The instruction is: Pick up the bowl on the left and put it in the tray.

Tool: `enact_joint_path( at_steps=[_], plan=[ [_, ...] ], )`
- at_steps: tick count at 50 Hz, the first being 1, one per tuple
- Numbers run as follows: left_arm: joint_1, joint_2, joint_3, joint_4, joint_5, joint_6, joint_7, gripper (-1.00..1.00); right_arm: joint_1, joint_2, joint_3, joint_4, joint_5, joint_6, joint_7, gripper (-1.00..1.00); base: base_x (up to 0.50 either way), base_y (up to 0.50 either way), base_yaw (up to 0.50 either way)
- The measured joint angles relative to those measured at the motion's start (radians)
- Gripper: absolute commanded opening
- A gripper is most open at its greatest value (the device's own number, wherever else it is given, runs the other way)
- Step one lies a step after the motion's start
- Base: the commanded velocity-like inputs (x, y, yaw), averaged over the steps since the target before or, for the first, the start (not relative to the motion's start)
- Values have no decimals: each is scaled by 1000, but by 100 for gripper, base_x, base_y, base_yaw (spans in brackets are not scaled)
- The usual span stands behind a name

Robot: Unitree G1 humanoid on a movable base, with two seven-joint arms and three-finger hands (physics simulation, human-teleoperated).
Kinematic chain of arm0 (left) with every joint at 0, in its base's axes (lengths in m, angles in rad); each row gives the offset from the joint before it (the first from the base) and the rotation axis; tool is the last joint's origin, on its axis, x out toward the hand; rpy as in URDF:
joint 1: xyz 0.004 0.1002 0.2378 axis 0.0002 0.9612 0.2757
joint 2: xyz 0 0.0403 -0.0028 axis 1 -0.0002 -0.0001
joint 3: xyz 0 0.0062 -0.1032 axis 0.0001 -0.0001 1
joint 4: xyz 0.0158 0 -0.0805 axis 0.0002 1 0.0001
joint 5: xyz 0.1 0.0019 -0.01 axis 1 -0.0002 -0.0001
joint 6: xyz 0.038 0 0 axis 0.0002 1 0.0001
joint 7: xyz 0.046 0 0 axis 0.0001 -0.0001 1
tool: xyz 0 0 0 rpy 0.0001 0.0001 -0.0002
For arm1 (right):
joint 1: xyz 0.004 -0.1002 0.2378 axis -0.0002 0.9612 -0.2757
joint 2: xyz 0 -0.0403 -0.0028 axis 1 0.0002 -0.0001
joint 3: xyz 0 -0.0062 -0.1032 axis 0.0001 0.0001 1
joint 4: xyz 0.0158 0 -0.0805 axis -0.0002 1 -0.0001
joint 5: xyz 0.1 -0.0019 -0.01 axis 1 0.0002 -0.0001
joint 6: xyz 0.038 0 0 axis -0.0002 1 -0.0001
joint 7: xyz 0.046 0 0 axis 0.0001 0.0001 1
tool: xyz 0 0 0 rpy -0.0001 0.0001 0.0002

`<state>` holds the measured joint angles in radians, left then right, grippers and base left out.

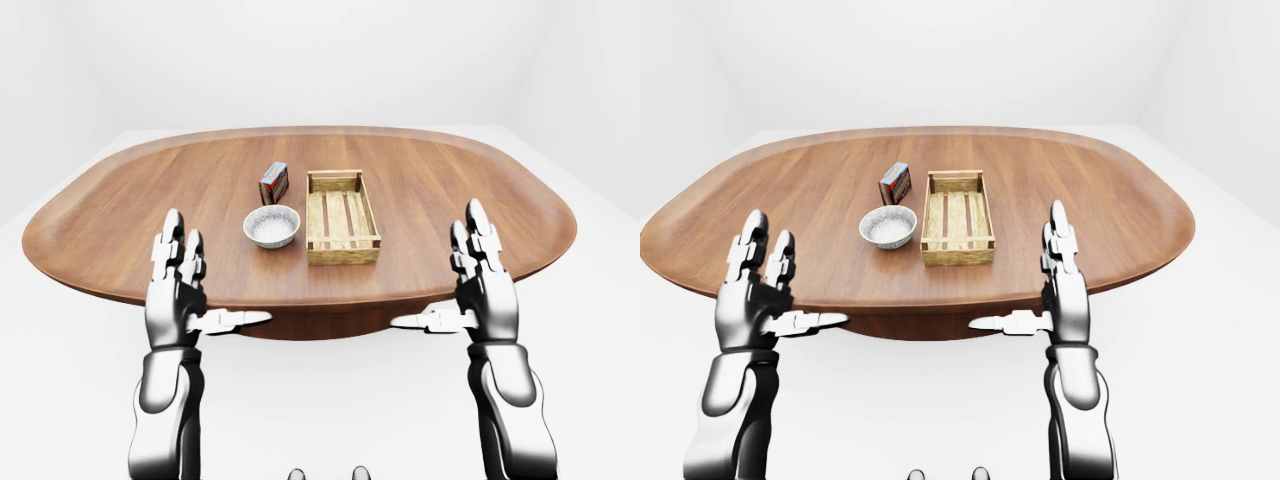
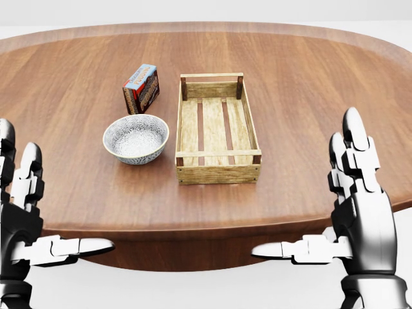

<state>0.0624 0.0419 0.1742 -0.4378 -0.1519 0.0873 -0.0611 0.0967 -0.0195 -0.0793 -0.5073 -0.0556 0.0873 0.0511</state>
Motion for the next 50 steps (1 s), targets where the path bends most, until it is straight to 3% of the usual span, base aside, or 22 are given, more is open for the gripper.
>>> enact_joint_path(
  at_steps=[8,42,50],
  plan=[
    [-5,6,30,-48,-23,0,2,100,18,2,9,-106,-25,0,12,100,0,4,0],
    [-11,14,68,-100,-57,0,7,100,45,13,56,-263,-89,0,39,100,0,50,0],
    [-10,14,70,-109,-57,0,8,100,37,19,43,-275,-58,0,23,100,3,3,0]
  ],
)
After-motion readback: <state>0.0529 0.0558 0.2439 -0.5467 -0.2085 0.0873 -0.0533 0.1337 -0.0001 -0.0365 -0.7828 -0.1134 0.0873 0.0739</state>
